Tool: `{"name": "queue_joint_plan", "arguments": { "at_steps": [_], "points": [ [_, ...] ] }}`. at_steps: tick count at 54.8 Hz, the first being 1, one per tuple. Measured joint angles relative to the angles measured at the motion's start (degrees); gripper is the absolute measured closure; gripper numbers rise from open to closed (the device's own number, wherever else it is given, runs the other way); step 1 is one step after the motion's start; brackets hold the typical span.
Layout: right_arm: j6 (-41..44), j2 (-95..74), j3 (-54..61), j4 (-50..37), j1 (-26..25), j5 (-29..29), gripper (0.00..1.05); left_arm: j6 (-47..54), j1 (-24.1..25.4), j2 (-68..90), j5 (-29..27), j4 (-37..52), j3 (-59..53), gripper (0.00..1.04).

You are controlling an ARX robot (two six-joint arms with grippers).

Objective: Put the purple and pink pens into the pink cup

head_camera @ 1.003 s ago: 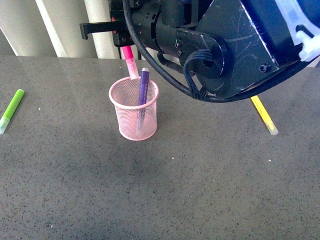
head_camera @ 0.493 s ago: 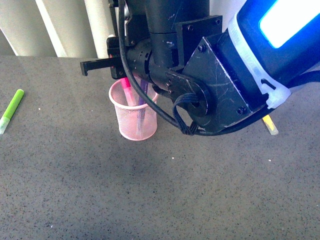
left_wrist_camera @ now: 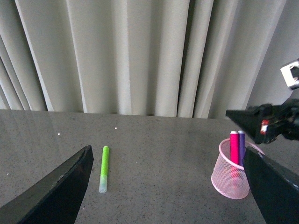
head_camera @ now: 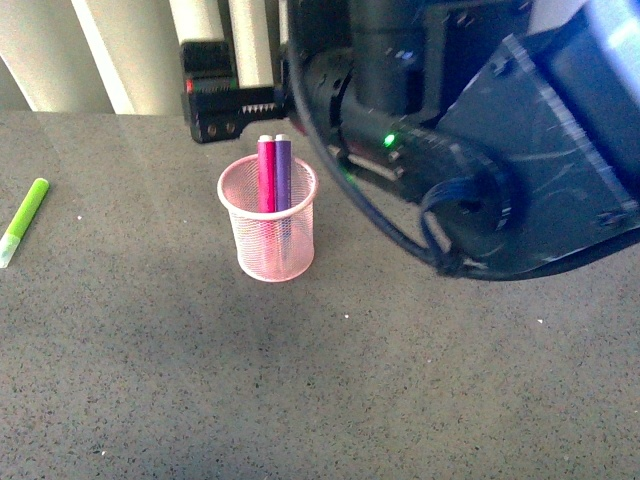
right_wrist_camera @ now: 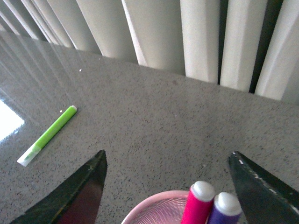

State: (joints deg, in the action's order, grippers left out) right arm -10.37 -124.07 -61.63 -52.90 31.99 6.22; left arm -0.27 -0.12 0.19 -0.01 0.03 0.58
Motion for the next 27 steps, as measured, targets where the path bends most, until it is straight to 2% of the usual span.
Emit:
{"name": "queue_joint_plan", "arguments": {
  "at_steps": [12,22,27],
  "points": [
    [-1.27,18.4,17.31,-1.18,-4.26,-2.27,0.07,0.0,0.0,0.0,0.0,0.0,0.0,0.07],
    [-4.5,45.13,40.96,10.45,-13.44,-12.07,0.07,-0.02,0.0,0.0,-0.07,0.0,0.0,0.07],
    [-4.74,47.63,42.34,10.67,-13.92,-11.5,0.07,0.02,0.0,0.0,0.11,0.0,0.0,0.07]
  ]
}}
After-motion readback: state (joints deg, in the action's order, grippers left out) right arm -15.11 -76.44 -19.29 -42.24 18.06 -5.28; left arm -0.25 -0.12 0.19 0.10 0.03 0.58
